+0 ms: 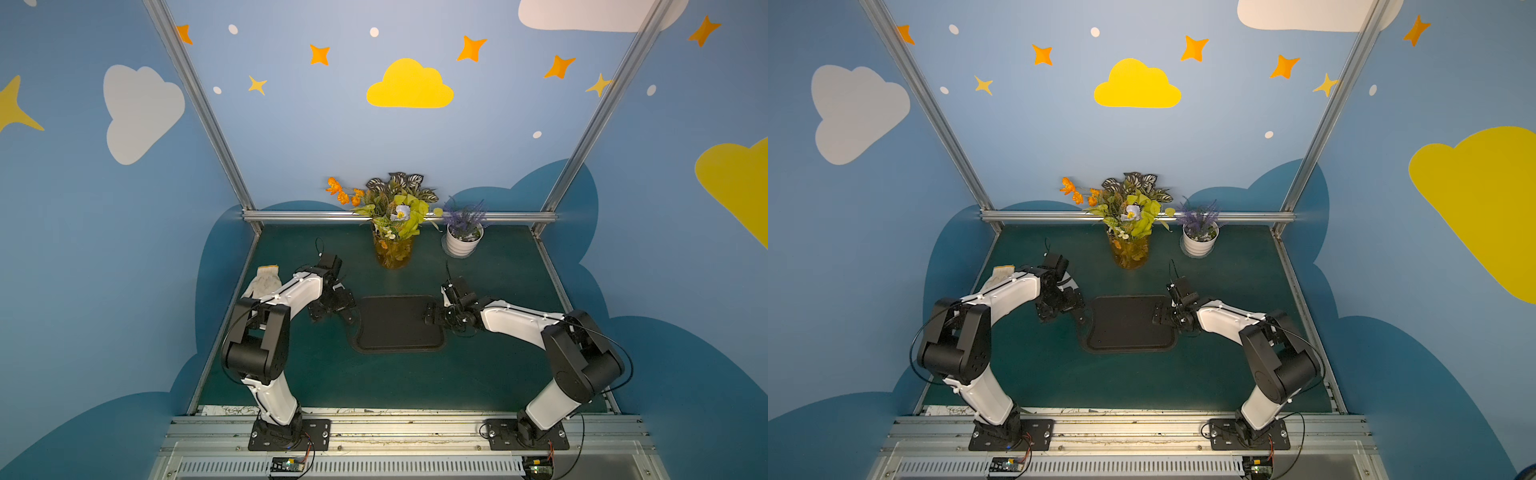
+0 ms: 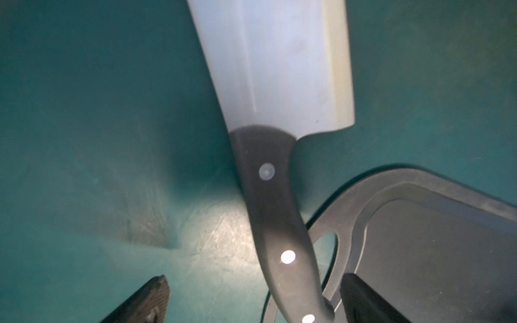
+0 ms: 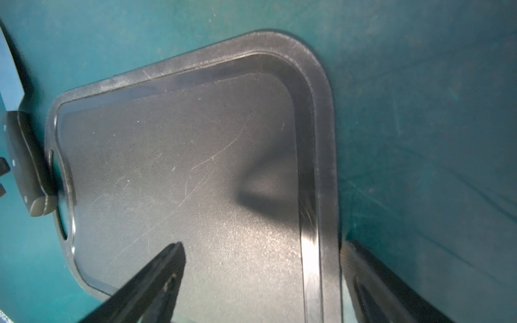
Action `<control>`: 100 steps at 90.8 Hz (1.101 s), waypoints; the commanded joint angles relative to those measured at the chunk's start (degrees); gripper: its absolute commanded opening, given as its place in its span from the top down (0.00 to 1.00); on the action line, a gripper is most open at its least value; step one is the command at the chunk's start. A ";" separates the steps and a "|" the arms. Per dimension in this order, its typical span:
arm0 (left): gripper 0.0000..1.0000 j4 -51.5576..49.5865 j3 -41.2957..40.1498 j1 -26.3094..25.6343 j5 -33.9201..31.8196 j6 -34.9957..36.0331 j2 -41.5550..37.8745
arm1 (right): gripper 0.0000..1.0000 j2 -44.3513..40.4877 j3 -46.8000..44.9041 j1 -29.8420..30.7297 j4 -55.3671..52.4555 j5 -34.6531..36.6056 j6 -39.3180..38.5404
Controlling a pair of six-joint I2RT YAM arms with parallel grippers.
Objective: Align the knife with the edge of the cutting board
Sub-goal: Adjust the work surface at the center of the board, then pick up the knife at the center of the board.
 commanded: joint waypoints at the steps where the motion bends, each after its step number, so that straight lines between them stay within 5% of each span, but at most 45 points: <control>1: 0.01 -2.85 1.64 0.83 -0.85 1.23 1.80 | 0.08 1.19 -2.40 1.46 -8.64 -2.99 1.85; 100: 0.02 -5.00 4.37 1.86 -0.19 2.34 4.39 | 0.06 -0.19 -4.23 5.00 -9.44 -0.21 4.83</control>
